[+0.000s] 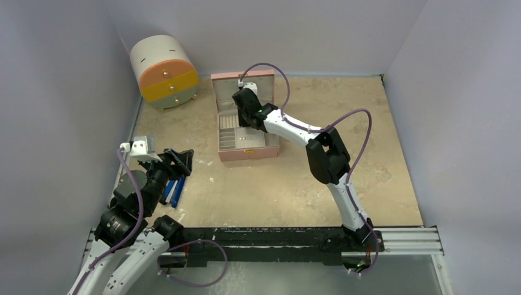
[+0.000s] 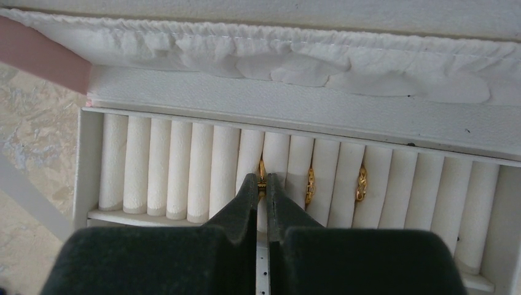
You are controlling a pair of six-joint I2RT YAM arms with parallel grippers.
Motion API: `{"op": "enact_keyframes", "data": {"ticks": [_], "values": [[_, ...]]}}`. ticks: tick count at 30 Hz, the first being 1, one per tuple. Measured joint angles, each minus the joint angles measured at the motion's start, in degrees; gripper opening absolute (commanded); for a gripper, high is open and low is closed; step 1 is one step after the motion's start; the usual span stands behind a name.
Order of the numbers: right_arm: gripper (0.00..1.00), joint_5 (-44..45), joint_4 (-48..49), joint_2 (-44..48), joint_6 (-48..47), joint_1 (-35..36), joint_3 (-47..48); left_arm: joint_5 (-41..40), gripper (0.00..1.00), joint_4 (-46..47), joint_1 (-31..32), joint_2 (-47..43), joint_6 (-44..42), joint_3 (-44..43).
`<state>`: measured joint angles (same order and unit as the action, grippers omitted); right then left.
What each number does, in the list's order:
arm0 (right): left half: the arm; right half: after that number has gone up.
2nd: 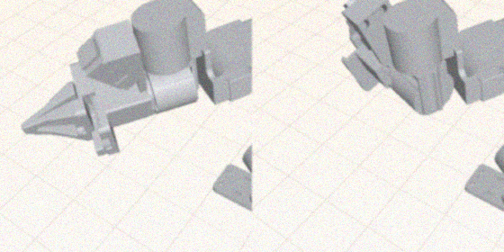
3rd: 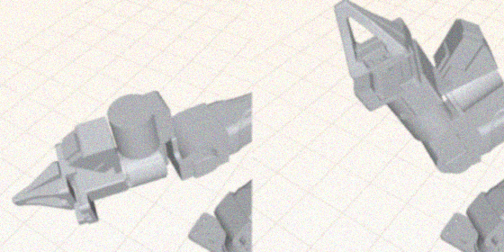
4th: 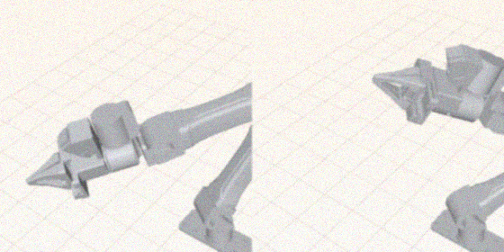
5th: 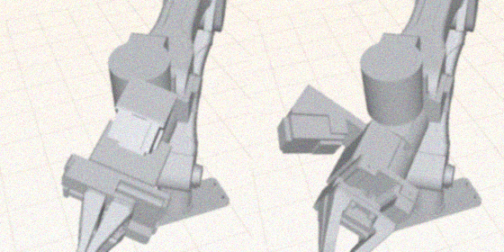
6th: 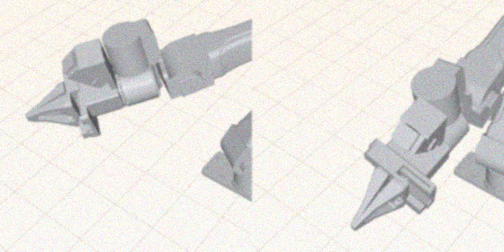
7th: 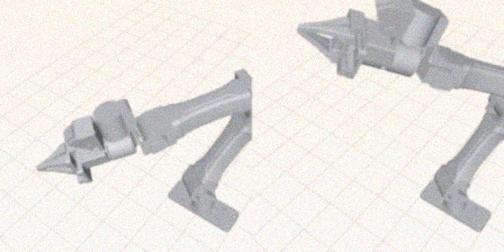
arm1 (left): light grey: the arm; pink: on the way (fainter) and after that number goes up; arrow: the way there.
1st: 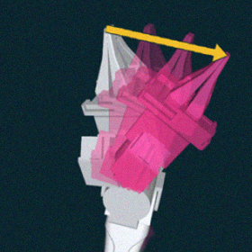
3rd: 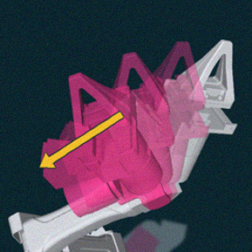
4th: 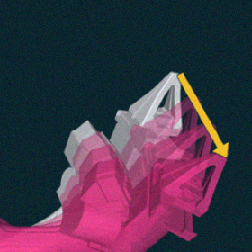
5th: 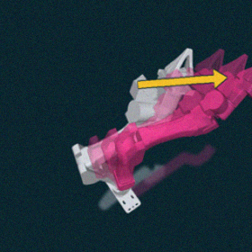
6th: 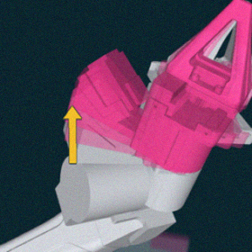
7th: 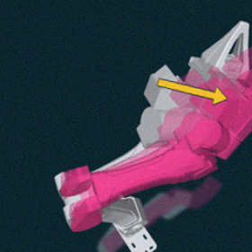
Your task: Organize the mixed jewelry
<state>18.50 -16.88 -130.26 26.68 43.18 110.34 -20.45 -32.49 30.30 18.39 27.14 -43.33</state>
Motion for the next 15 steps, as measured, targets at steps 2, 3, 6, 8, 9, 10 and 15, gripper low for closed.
{"op": "enact_keyframes", "data": {"ticks": [2, 3, 6, 8, 9, 10, 15], "values": [[0.0, 0.0, 0.0, -0.09, 0.33, 0.0, 0.0, -0.07, 0.64, 0.0, -0.02, 0.02, 0.02, 0.0], [0.0, 0.0, 0.02, -0.11, 0.37, 0.0, 0.0, -0.17, 0.64, 0.0, -0.02, 0.04, 0.02, 0.0], [0.07, 0.0, 0.07, -0.17, 0.59, 0.0, 0.0, -0.28, 0.64, 0.0, -0.02, 0.15, 0.02, 0.0], [0.12, 0.0, 0.13, -0.17, 0.76, 0.0, -0.07, -0.39, 0.64, 0.0, 0.0, 0.31, 0.02, 0.0], [0.14, -0.02, 0.2, -0.17, 0.79, 0.0, -0.09, -0.42, 0.64, 0.02, -0.02, 0.39, 0.02, 0.0], [0.16, -0.02, 0.24, -0.15, 0.81, 0.0, -0.11, -0.44, 0.64, 0.0, -0.02, 0.5, 0.02, 0.0], [0.25, -0.22, 0.39, 0.87, 0.94, 0.0, -0.9, -0.83, 0.64, 0.0, -0.02, 1.49, 0.04, 0.0]]}}
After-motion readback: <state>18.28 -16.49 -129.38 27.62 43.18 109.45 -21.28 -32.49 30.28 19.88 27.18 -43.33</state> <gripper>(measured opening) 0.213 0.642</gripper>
